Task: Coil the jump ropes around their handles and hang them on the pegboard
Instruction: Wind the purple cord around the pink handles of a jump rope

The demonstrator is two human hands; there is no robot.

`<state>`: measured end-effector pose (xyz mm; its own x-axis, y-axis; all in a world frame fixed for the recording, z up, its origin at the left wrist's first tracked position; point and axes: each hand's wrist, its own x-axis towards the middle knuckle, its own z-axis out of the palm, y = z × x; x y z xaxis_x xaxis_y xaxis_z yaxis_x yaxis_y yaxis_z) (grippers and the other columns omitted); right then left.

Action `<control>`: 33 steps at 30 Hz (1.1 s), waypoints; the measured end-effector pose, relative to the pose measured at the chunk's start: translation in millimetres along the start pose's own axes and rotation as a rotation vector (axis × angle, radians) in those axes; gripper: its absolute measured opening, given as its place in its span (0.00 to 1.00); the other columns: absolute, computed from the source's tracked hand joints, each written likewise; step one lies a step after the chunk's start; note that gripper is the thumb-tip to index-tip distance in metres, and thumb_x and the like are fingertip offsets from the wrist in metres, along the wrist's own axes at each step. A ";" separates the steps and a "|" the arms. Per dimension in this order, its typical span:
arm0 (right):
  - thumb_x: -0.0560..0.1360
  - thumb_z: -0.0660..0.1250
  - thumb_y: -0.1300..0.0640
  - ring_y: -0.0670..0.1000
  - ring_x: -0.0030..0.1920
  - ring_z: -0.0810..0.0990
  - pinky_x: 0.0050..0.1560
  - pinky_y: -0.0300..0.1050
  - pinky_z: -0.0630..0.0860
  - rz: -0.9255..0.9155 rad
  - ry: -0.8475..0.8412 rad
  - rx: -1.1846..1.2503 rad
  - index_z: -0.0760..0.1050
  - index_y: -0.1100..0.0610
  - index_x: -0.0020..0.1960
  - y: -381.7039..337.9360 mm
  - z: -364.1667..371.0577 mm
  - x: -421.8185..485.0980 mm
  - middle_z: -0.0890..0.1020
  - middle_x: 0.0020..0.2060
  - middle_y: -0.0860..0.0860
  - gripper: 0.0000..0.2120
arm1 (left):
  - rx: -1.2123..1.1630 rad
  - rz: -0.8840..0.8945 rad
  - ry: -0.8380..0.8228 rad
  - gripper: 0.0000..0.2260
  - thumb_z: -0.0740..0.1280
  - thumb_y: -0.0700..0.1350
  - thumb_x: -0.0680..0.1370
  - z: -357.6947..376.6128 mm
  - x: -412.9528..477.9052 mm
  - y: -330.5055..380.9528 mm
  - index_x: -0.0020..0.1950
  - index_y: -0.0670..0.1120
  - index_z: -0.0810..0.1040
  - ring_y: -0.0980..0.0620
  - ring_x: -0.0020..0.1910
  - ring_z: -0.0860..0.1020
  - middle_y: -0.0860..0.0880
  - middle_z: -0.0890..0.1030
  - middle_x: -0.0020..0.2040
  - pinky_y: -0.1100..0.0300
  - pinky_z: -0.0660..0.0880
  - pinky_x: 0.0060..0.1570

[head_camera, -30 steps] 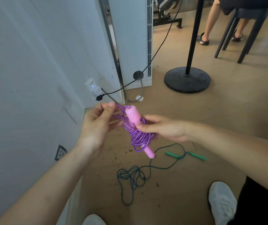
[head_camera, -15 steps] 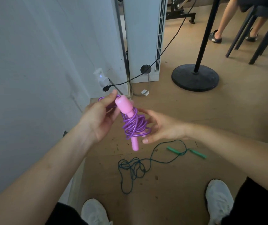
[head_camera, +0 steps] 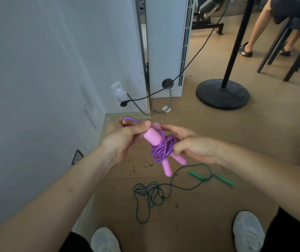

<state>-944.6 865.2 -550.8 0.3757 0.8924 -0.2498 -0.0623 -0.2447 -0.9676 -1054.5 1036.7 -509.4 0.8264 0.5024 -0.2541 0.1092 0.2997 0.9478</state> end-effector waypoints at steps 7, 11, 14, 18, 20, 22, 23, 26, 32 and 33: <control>0.70 0.76 0.54 0.41 0.66 0.75 0.64 0.35 0.71 -0.221 0.163 -0.215 0.67 0.45 0.74 -8.3 7.5 1.5 0.76 0.66 0.45 0.36 | 0.029 -0.028 -0.087 0.09 0.73 0.39 0.75 0.6 1.9 -8.3 0.48 0.37 0.75 0.46 0.42 0.87 0.39 0.86 0.41 0.61 0.83 0.42; 0.74 0.74 0.60 0.40 0.57 0.81 0.55 0.30 0.72 -0.398 0.334 -0.306 0.79 0.55 0.64 -12.1 20.2 7.4 0.85 0.54 0.46 0.19 | 0.050 -0.010 -0.102 0.09 0.62 0.38 0.78 3.0 0.5 -0.3 0.41 0.37 0.80 0.46 0.40 0.84 0.41 0.85 0.40 0.57 0.83 0.43; 0.74 0.73 0.63 0.46 0.54 0.83 0.59 0.42 0.77 -0.435 0.383 -0.268 0.81 0.57 0.59 -20.7 19.9 12.6 0.86 0.50 0.48 0.13 | 0.080 0.062 -0.124 0.05 0.66 0.39 0.74 0.2 -9.6 5.1 0.43 0.38 0.80 0.43 0.44 0.84 0.37 0.83 0.44 0.53 0.83 0.48; 0.73 0.73 0.66 0.49 0.49 0.84 0.56 0.47 0.80 -0.479 0.377 -0.296 0.83 0.55 0.52 -37.9 20.9 19.5 0.86 0.44 0.49 0.11 | 0.157 0.110 -0.117 0.03 0.69 0.36 0.78 -3.1 -24.7 13.6 0.45 0.40 0.80 0.39 0.51 0.82 0.31 0.82 0.49 0.46 0.80 0.59; 0.72 0.74 0.67 0.50 0.47 0.84 0.54 0.47 0.80 -0.480 0.342 -0.293 0.82 0.51 0.52 -47.7 23.0 23.4 0.86 0.43 0.49 0.14 | 0.146 0.122 -0.070 0.02 0.69 0.36 0.78 -6.4 -29.7 22.6 0.46 0.39 0.80 0.39 0.50 0.82 0.35 0.81 0.47 0.46 0.80 0.59; 0.71 0.75 0.66 0.49 0.45 0.84 0.52 0.46 0.79 -0.498 0.321 -0.298 0.81 0.50 0.50 -57.6 25.2 29.0 0.86 0.41 0.49 0.14 | 0.116 0.124 -0.044 0.01 0.68 0.35 0.78 -7.8 -38.3 35.1 0.48 0.38 0.80 0.41 0.49 0.82 0.37 0.82 0.47 0.52 0.82 0.54; 0.71 0.75 0.66 0.49 0.44 0.84 0.51 0.45 0.79 -0.515 0.308 -0.300 0.82 0.51 0.49 -63.0 27.0 31.7 0.86 0.41 0.50 0.13 | 0.114 0.127 -0.033 0.02 0.68 0.36 0.79 -8.7 -43.1 41.6 0.48 0.39 0.80 0.42 0.48 0.82 0.38 0.82 0.47 0.54 0.82 0.52; 0.71 0.74 0.70 0.45 0.41 0.84 0.46 0.39 0.79 -0.554 0.265 -0.243 0.83 0.53 0.45 -83.0 37.1 37.1 0.86 0.40 0.51 0.13 | 0.170 0.165 0.008 0.03 0.68 0.38 0.79 -12.4 -58.7 62.9 0.50 0.42 0.81 0.46 0.46 0.81 0.41 0.83 0.46 0.51 0.80 0.55; 0.71 0.73 0.71 0.46 0.39 0.82 0.42 0.35 0.79 -0.596 0.203 -0.033 0.83 0.61 0.45 -157.3 50.8 44.7 0.86 0.38 0.52 0.06 | 0.254 0.355 0.104 0.11 0.64 0.29 0.79 -29.4 -89.7 120.0 0.59 0.38 0.78 0.55 0.41 0.82 0.45 0.82 0.47 0.61 0.81 0.45; 0.71 0.73 0.71 0.46 0.38 0.82 0.42 0.35 0.79 -0.617 0.195 -0.022 0.83 0.61 0.45 -172.9 54.2 46.0 0.86 0.38 0.52 0.07 | 0.273 0.386 0.123 0.11 0.65 0.30 0.79 -32.8 -94.9 130.3 0.60 0.37 0.78 0.55 0.42 0.82 0.45 0.82 0.48 0.63 0.80 0.45</control>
<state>-966.7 969.2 -396.9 0.4979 0.7866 0.3651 0.2368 0.2817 -0.9298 -1136.7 1054.7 -368.1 0.7654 0.6321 0.1207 -0.0381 -0.1428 0.9890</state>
